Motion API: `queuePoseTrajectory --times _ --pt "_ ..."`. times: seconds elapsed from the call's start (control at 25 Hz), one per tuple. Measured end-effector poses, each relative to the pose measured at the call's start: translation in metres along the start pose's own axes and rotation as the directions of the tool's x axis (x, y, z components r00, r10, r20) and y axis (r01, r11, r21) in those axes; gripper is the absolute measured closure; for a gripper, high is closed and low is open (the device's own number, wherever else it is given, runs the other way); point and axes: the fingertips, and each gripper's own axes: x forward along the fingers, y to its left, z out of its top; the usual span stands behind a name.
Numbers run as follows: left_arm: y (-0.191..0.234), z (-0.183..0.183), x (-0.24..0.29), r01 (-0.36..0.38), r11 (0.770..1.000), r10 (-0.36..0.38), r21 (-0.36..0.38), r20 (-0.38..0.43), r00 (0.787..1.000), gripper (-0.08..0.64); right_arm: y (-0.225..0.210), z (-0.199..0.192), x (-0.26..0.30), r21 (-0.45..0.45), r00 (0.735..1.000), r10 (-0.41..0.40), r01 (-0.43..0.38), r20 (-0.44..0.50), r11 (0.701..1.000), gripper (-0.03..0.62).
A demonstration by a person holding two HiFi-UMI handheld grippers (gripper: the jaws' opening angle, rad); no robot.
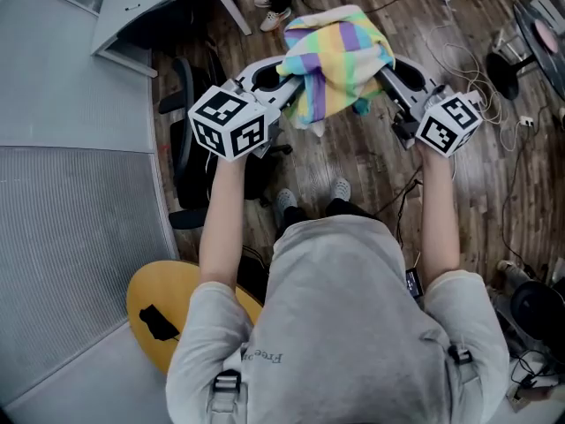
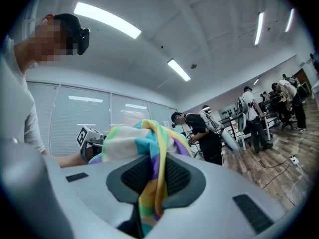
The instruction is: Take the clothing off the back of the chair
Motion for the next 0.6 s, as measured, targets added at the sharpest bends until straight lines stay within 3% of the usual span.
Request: queuePoseTrajectory --times 0.24,0.6 --pt "0.015 -0.036 0.021 -0.032 0.998 0.030 -0.047 -0.042 0.999 0.468 -0.026 -0.030 -0.001 0.043 0.996 -0.050 0.053 -0.071 0.998 0.523" --pt "0.038 -0.094 0.047 -0.191 0.972 0.177 -0.140 -0.105 0.979 0.468 -0.050 -0.079 -0.002 0.063 0.972 -0.120 0.135 -0.201 0.989 0.522"
